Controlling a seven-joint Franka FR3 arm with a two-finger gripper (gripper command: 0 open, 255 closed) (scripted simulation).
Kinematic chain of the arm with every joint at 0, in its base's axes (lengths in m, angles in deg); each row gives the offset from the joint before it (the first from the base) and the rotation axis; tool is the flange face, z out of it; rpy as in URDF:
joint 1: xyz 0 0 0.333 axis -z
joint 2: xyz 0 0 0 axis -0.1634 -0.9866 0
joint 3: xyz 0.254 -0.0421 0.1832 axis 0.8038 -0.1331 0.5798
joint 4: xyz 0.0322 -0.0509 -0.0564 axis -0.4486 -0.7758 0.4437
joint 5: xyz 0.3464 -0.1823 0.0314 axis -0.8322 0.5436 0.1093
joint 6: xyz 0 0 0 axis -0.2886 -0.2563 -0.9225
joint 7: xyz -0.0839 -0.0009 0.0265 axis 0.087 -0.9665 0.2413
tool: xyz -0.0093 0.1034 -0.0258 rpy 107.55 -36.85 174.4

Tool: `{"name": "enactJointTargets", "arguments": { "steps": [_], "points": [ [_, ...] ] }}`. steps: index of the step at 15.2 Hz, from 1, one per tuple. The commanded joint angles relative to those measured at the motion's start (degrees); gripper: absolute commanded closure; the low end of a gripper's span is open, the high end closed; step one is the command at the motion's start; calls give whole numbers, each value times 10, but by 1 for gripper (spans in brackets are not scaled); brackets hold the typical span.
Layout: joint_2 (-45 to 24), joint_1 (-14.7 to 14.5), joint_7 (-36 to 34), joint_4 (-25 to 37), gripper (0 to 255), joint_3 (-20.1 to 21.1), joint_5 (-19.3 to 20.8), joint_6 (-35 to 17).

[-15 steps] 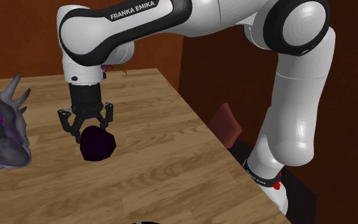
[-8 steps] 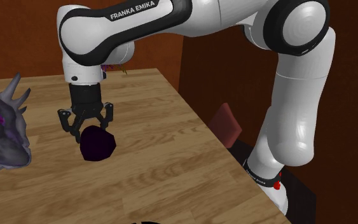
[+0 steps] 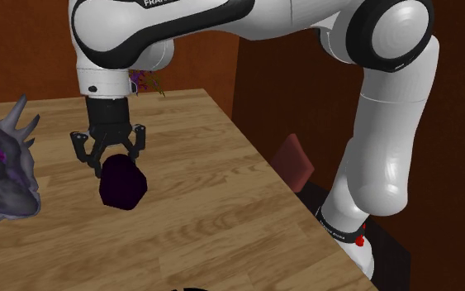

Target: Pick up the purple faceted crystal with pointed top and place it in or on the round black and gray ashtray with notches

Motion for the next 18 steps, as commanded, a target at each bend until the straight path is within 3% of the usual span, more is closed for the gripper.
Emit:
{"name": "enactJointTargets", "arguments": {
  "steps": [1, 14, 18],
  "points": [
    [2, 0, -3, 13, 255, 0, 0, 15],
    [9, 1, -26, 96, 255, 1, 3, 102],
    [67, -15, -50, 19, 255, 17, -17, 70]
  ]
}}
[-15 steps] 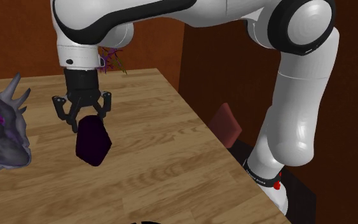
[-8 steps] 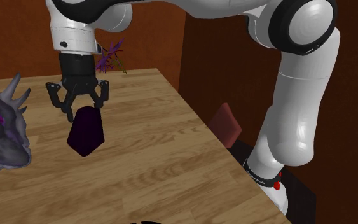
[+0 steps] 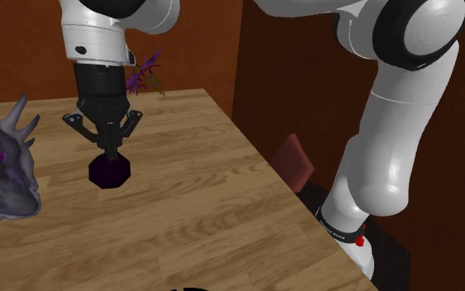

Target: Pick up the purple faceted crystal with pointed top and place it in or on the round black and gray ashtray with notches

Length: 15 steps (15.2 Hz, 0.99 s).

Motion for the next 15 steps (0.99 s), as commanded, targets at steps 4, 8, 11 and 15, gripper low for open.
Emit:
{"name": "enactJointTargets", "arguments": {
  "steps": [4, 8, 11, 15],
  "points": [
    [-160, -21, -81, 216, 0, 0, 49, 166],
    [-212, -35, -104, 269, 0, -6, 57, 207],
    [-197, -34, -99, 225, 0, -6, 53, 178],
    [-190, -33, -97, 203, 0, -5, 51, 163]
  ]
}}
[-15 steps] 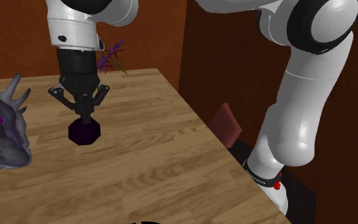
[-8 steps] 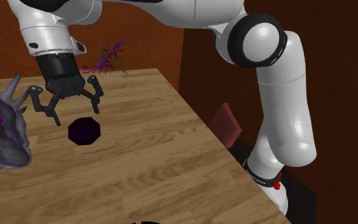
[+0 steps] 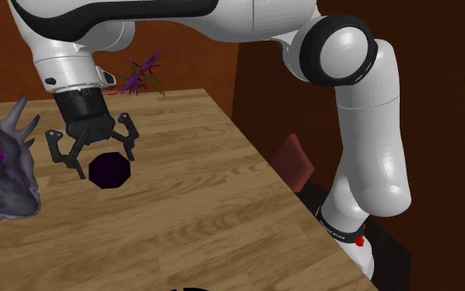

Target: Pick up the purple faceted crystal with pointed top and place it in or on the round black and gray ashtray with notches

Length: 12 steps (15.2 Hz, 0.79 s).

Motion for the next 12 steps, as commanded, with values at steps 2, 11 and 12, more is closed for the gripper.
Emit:
{"name": "enactJointTargets", "arguments": {
  "steps": [2, 11, 12],
  "points": [
    [1, 0, 0, -2, 0, 0, 0, -2],
    [0, 0, 0, -1, 255, 0, 0, -1],
    [0, 0, 0, -1, 255, 0, 0, -1]
  ]
}}
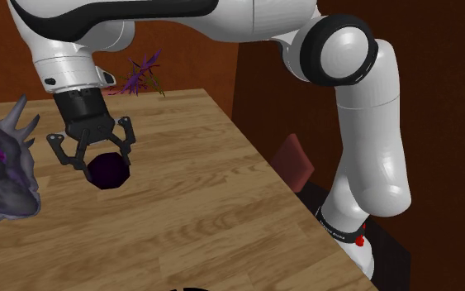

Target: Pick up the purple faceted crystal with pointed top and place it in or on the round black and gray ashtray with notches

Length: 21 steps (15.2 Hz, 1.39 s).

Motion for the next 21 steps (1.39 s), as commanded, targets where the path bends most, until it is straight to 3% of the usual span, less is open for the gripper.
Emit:
{"name": "enactJointTargets", "arguments": {
  "steps": [1, 10, 21],
  "points": [
    [-1, 0, 0, 0, 255, 0, 0, 0],
    [-7, -3, -15, 63, 255, 2, 0, 54],
    [-48, -19, -48, 213, 255, 6, 5, 159]
  ]
}}
